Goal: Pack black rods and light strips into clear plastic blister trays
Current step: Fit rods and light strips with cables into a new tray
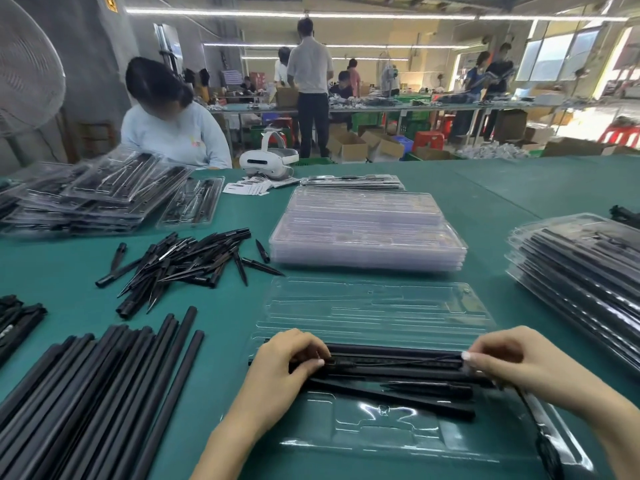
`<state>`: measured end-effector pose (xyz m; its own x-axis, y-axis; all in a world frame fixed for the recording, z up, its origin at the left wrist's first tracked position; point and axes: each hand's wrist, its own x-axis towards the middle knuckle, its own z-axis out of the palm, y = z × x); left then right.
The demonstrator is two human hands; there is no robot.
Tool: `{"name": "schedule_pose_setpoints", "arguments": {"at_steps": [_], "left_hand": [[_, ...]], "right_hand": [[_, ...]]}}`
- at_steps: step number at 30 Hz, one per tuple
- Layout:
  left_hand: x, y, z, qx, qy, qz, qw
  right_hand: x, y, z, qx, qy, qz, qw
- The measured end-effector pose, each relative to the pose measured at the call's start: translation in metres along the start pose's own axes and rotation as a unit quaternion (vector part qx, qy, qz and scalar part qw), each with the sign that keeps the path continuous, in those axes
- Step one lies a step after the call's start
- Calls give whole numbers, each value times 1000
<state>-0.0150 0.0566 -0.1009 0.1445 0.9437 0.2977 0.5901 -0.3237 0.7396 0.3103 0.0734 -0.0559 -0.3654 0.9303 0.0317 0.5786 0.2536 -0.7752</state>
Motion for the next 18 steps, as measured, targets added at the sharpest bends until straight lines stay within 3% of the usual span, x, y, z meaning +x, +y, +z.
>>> {"name": "schedule_pose_setpoints", "arguments": {"at_steps": [4, 8, 12, 15, 18], "left_hand": [[1, -1, 0, -9, -4, -13, 1000], [1, -1, 2, -18, -14, -27, 999], [1, -1, 2, -11, -16, -28, 999], [2, -1, 2, 0, -22, -26, 999], [2, -1, 3, 14, -16, -21, 1000]], "right_hand": [[2, 0, 3, -10, 58, -22, 998], [8, -1, 13, -74, 44, -62, 994], [12, -6, 20, -156, 79, -82, 981], [12, -11, 21, -199, 71, -68, 975], [21, -22, 26, -176, 35, -110, 978]]}}
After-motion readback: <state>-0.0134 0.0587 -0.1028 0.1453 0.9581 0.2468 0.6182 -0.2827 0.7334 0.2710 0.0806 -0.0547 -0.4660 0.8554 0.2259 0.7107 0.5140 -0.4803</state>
